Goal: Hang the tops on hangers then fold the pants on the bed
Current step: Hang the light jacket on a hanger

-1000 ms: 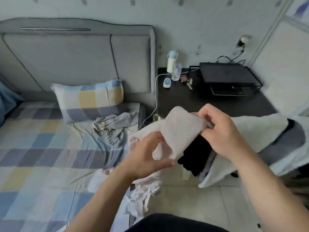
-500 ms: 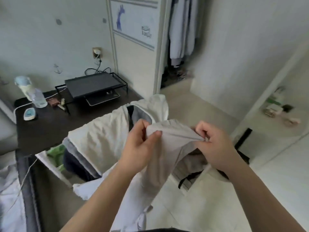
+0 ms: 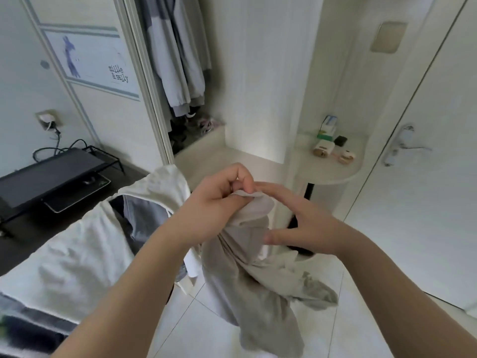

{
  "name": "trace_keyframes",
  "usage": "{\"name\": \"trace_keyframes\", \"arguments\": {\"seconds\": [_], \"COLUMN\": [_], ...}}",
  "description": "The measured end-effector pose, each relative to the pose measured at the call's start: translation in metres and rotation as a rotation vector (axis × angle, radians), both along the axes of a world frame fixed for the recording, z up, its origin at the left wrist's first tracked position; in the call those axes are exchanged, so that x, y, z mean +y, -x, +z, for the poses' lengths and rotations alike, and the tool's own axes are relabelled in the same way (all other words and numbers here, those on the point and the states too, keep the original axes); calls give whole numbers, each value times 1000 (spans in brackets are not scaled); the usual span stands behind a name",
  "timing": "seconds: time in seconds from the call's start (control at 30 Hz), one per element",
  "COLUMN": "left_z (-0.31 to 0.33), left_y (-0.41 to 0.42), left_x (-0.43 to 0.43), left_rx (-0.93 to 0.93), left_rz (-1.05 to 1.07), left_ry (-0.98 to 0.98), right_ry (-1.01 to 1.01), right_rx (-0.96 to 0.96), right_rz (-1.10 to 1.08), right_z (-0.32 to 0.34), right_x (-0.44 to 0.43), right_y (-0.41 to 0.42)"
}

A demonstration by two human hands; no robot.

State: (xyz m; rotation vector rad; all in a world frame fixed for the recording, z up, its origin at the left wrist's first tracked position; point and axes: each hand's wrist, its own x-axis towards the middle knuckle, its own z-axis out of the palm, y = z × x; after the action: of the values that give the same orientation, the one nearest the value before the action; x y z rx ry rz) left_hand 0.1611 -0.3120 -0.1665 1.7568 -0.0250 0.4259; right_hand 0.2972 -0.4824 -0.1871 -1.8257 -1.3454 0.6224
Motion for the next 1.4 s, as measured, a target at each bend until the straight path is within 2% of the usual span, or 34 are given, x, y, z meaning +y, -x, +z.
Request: {"name": "trace_keyframes", "arguments": {"seconds": [0.17,0.4,0.53,0.67,0.87,1.03,1.17,1.3,1.4], "left_z": [17,15,12,5,-4,-9,-4,-9,-23], "left_y": [4,14,20,24,21,12,8,12,13], "left_x": [-3,-5,4,14,25,17,21,41,53], "left_rx": [-28,-113,-131,-91,-71,-57,-166,-187,-45], "left_rz": [-56,233,388,451,506,528,634,779,893], "left_ry": [64,-5,-26,-50,-60,-86,-29,-59,-163], "right_ry": [28,-93,-94,-94,-144,-148,86,316,235], "right_rx": [110,291,423,416,203,191,258,42,129], "right_rz": [73,71,92,30,73,-3,57,-28,-170], "right_z": [2,-11,-14,-12,-7,-8,-37,-79,-80], "right_x": [9,-2,-5,-4,2,15,14,2,-1], "right_y": [4,4,-4,-13,-14,-8,-13,-30,-37]}}
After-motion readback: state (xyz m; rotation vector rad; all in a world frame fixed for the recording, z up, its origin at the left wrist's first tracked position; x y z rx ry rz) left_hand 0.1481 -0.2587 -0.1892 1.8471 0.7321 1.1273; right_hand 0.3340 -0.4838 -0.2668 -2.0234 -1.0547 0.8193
